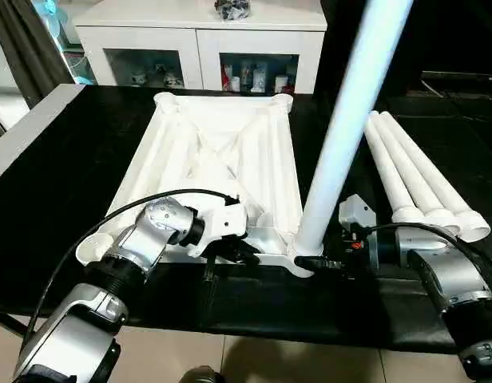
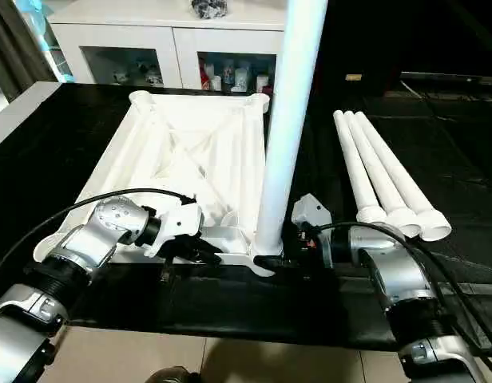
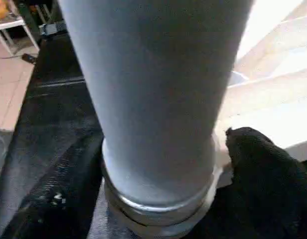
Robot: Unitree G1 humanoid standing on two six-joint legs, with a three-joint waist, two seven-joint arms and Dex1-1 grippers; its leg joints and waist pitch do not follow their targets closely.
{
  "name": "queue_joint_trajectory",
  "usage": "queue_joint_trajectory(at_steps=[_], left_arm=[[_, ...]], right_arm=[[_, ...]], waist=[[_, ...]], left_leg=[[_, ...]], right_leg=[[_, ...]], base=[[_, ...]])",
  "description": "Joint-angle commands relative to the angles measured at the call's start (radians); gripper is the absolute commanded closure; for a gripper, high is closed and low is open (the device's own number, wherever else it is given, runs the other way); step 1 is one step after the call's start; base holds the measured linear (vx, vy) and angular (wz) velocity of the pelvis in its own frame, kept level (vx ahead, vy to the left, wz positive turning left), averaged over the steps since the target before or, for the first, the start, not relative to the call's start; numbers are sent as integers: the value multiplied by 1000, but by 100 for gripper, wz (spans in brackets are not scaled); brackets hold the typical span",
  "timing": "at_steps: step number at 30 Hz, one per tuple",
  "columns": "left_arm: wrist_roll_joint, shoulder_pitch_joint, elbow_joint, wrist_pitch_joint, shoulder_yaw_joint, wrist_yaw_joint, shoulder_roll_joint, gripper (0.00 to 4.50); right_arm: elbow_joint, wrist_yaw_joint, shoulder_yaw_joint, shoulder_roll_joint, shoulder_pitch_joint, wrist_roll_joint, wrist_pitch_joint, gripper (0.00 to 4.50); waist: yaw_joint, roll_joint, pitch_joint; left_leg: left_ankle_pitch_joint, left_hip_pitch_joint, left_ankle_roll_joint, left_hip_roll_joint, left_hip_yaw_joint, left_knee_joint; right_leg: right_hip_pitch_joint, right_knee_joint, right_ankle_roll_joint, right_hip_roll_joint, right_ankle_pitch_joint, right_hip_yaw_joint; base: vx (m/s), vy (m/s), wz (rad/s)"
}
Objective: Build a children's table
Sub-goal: Rotate leg to tighten
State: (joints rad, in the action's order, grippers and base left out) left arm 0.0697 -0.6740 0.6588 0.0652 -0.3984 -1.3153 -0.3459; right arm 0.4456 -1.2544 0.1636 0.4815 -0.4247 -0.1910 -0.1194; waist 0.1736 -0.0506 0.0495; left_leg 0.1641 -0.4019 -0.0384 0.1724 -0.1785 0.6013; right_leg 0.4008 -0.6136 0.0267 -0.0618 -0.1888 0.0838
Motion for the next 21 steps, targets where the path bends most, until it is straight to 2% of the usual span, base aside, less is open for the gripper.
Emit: queue_joint_trajectory(at_steps=[1, 8, 12, 16, 17, 18, 19, 20, 21], left_arm=[[-1, -10, -23, 27, -26, -49, 0, 450], [0, -10, -17, 27, -25, -50, 0, 450], [4, -12, -12, 8, -20, -31, 4, 450], [5, -31, 24, -70, 29, 105, 49, 450], [-3, -37, 28, -97, 47, 146, 67, 450], [-6, -39, 29, -107, 54, 160, 74, 450], [-17, -54, 34, -174, 91, 261, 118, 450], [-17, -55, 34, -179, 93, 268, 121, 450], [-20, -65, 37, -216, 113, 331, 147, 450]], right_arm=[[15, -12, -6, 2, -18, -10, 4, 93], [17, -35, 0, 0, -12, -15, 5, 157], [1, -38, 2, -4, 2, -25, -10, 172], [-50, 37, -15, -55, 41, -53, -78, 176], [-56, 80, -18, -76, 45, -48, -94, 176], [-55, 98, -19, -85, 46, -44, -97, 176], [-40, 230, -30, -154, 40, -20, -117, 176], [-39, 239, -32, -159, 39, -19, -119, 176], [-20, 327, -47, -208, 28, -11, -131, 176]], waist=[[-2, 13, -79], [-2, 13, -79], [-2, 12, -79], [0, 12, -76], [-1, 10, -75], [-3, 12, -74], [-6, 13, -74], [-13, 11, -70], [-16, 10, -70]], left_leg=[[150, 26, 112, 74, 27, -58], [157, 27, 113, 74, 26, -57], [157, 27, 110, 74, 26, -57], [168, 28, 106, 74, 26, -59], [180, 29, 96, 75, 28, -60], [186, 29, 92, 74, 28, -62], [191, 28, 80, 73, 29, -64], [214, 29, 63, 71, 30, -68], [229, 29, 53, 70, 33, -69]], right_leg=[[-49, 65, 211, -104, -120, -54], [-49, 66, 215, -104, -123, -53], [-49, 66, 213, -104, -124, -53], [-47, 70, 211, -104, -148, -54], [-46, 71, 209, -104, -171, -53], [-47, 74, 206, -105, -184, -53], [-50, 75, 198, -106, -209, -53], [-44, 80, 194, -106, -250, -52], [-47, 83, 188, -109, -277, -51]], base=[[0, 0, 0], [0, 0, 0], [0, 0, 0], [0, 0, 0], [0, 0, 0], [0, 0, 0], [0, 0, 0], [0, 0, 0], [0, 0, 0]])
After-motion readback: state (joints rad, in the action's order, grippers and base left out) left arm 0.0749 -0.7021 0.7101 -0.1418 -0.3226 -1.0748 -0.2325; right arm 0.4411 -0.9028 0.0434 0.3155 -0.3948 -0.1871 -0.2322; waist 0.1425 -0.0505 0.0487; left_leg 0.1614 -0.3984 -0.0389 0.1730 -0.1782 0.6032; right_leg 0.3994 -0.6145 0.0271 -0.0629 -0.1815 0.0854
